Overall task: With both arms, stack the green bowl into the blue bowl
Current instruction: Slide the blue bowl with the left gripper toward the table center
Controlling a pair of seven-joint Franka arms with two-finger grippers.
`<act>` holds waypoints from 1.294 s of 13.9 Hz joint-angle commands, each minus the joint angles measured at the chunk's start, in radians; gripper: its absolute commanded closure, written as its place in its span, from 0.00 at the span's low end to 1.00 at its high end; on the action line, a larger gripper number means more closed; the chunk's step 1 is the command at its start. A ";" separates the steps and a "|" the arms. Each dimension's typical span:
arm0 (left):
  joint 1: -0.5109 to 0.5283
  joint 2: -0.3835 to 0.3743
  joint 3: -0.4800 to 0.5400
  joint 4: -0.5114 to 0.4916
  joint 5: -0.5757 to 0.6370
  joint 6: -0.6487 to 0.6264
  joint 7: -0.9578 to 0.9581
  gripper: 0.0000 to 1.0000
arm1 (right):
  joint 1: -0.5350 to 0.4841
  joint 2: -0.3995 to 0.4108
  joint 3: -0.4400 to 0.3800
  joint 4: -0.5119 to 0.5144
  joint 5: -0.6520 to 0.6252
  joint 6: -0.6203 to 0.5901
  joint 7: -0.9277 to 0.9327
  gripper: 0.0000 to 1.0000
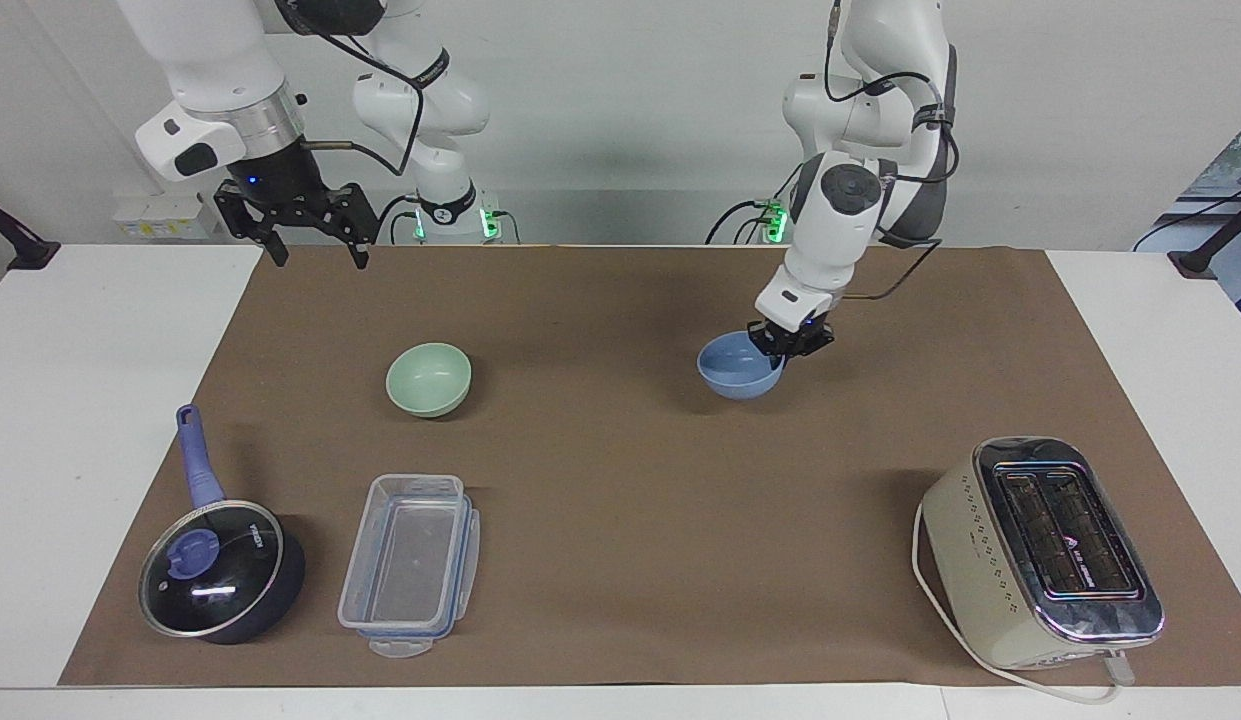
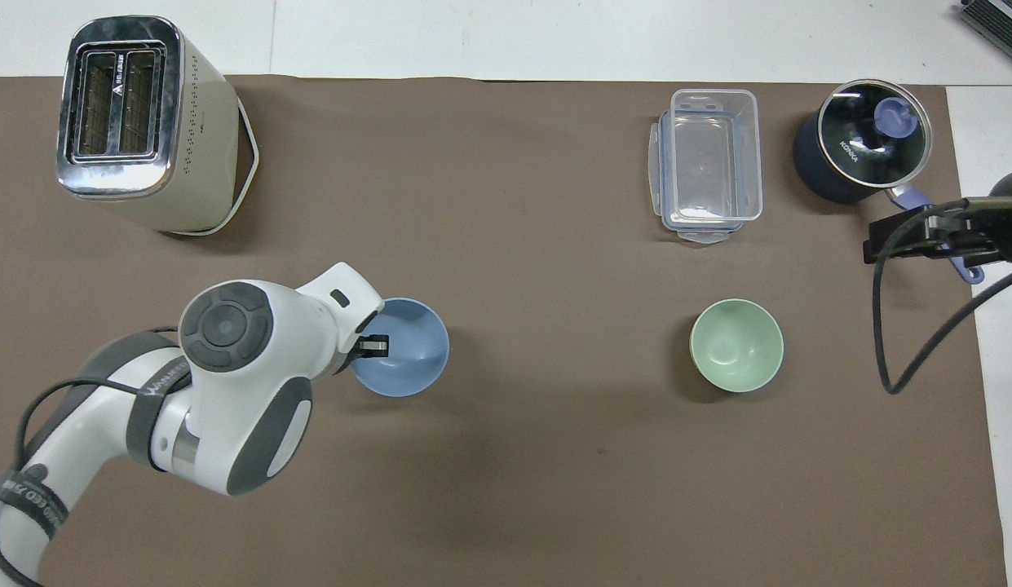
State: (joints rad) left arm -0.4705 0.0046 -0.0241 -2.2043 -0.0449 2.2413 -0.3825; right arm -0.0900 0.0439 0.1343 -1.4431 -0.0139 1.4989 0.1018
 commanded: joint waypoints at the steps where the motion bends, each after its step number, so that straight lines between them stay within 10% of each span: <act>1: -0.101 0.005 0.016 -0.003 -0.029 0.004 -0.015 1.00 | -0.013 0.005 0.004 0.012 0.020 -0.011 -0.016 0.00; 6: -0.215 0.070 0.016 -0.040 -0.079 0.121 -0.044 0.97 | -0.013 0.005 0.004 0.012 0.020 -0.011 -0.016 0.00; 7: -0.221 0.087 0.016 -0.043 -0.079 0.150 -0.042 0.80 | -0.013 0.005 0.004 0.012 0.020 -0.011 -0.016 0.00; 9: -0.218 0.090 0.019 -0.037 -0.079 0.155 -0.044 0.00 | -0.013 0.005 0.004 0.012 0.020 -0.011 -0.016 0.00; 18: 0.057 0.064 0.042 0.118 -0.062 -0.041 0.048 0.00 | -0.014 0.005 0.004 0.012 0.019 -0.012 -0.021 0.00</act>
State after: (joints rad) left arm -0.4859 0.0662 0.0220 -2.1426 -0.1075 2.2671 -0.3923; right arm -0.0901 0.0439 0.1343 -1.4431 -0.0139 1.4989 0.1018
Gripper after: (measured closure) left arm 0.000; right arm 0.000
